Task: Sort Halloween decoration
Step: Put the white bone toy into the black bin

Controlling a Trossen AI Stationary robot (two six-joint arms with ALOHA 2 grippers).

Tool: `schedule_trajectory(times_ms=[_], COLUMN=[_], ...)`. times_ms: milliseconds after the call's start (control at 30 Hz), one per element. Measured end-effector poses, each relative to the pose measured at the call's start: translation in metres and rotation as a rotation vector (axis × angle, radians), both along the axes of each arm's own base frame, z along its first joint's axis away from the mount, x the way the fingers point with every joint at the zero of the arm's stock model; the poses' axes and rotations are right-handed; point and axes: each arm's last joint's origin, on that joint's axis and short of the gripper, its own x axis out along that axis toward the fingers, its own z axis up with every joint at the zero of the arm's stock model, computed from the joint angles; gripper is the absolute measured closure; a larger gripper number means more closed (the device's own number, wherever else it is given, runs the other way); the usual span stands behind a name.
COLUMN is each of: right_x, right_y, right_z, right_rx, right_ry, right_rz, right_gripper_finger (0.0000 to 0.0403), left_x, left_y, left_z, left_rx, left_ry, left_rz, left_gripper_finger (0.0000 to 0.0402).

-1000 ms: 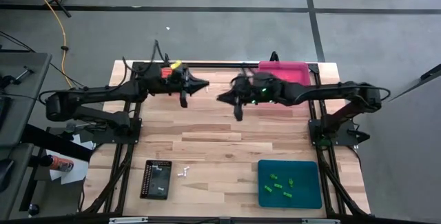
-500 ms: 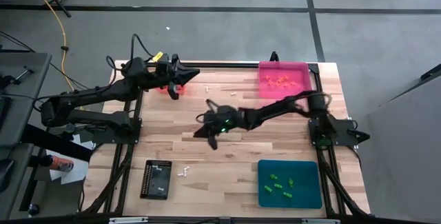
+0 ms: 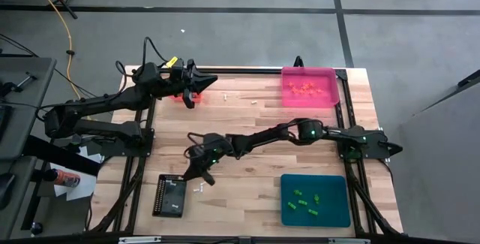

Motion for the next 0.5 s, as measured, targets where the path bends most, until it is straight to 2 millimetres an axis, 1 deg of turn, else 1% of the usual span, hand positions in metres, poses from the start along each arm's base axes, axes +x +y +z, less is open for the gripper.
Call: schedule_trajectory(times_ms=[133, 300, 400, 500], right_x=[0.009, 0.011, 0.01, 0.009], right_y=[0.008, 0.018, 0.021, 0.022], right_z=[-0.004, -0.001, -0.003, -0.005], right_rx=[-0.016, -0.023, -0.009, -0.009], right_ry=[0.039, 0.025, 0.061, 0.088], right_rz=[0.02, 0.002, -0.006, -0.023], right_gripper_finger=[0.0396, 0.0386, 0.0359, 0.0313], left_x=[0.0, 0.0, 0.0, 0.0], left_y=[0.0, 0.0, 0.0, 0.0], left_z=[0.0, 0.0, 0.0, 0.0], left_rx=[0.0, 0.0, 0.0, 0.0], left_ry=[0.0, 0.0, 0.0, 0.0], left_rz=[0.0, 0.0, 0.0, 0.0], left_gripper_finger=[0.0401, 0.0401, 0.0401, 0.0401])
